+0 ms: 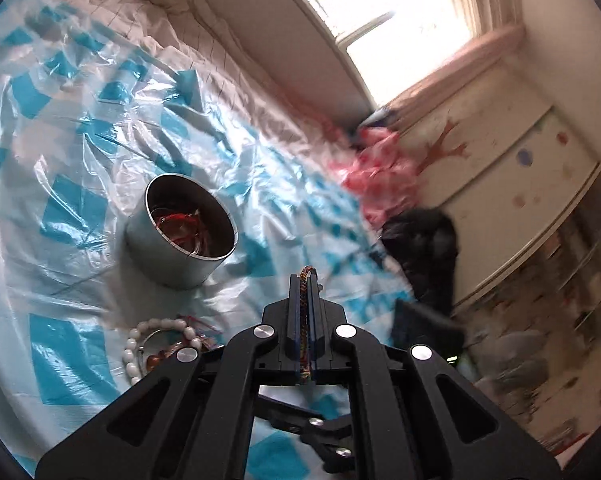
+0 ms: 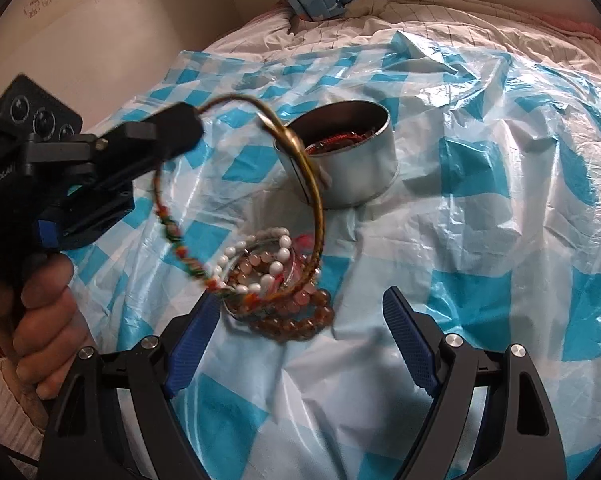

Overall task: Organize jewelry
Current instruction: 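Lift the gold beaded bangle out of the dish with the left gripper, then grasp a red cord bracelet with the right gripper while the left gripper holds the bangle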

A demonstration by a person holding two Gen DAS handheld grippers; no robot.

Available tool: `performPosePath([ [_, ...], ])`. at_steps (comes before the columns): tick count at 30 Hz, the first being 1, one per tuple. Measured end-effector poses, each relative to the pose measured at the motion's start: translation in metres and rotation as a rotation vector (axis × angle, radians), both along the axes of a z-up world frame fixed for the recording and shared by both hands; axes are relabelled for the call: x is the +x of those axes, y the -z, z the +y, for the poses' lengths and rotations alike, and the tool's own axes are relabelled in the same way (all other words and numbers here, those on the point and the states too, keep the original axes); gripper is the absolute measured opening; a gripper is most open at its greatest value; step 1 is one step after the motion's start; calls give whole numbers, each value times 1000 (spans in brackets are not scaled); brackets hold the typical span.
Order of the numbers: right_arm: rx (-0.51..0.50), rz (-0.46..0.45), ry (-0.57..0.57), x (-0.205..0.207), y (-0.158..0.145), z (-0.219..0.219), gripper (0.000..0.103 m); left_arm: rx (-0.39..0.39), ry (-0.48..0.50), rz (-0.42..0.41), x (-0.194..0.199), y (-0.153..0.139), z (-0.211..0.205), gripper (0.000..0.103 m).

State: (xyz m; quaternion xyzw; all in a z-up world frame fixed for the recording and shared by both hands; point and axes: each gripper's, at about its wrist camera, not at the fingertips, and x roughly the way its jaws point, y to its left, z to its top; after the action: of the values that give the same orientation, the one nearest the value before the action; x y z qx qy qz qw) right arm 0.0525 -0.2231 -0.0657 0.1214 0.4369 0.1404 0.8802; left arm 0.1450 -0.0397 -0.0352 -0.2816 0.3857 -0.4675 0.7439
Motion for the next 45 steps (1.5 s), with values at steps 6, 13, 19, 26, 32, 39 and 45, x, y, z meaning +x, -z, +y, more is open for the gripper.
performPosePath([
  [6,74,14,2,9,3,-3,80,-15,-81,29,2,3,13,2],
  [13,68,16,-21,7,2,1,79,41,-120,41,3,7,17,3],
  [19,24,40,-42,2,6,5,55,68,-131,43,6,9,17,3],
  [26,38,37,-43,-1,5,0,53,76,-130,41,5,9,16,3],
  [32,-56,48,-78,-2,9,15,31,89,-126,35,4,9,14,3],
  [39,-9,3,-41,-8,-2,3,7,92,-131,40,4,11,14,3],
  [45,65,-86,22,-16,-20,-18,7,101,-124,35,5,11,11,3],
])
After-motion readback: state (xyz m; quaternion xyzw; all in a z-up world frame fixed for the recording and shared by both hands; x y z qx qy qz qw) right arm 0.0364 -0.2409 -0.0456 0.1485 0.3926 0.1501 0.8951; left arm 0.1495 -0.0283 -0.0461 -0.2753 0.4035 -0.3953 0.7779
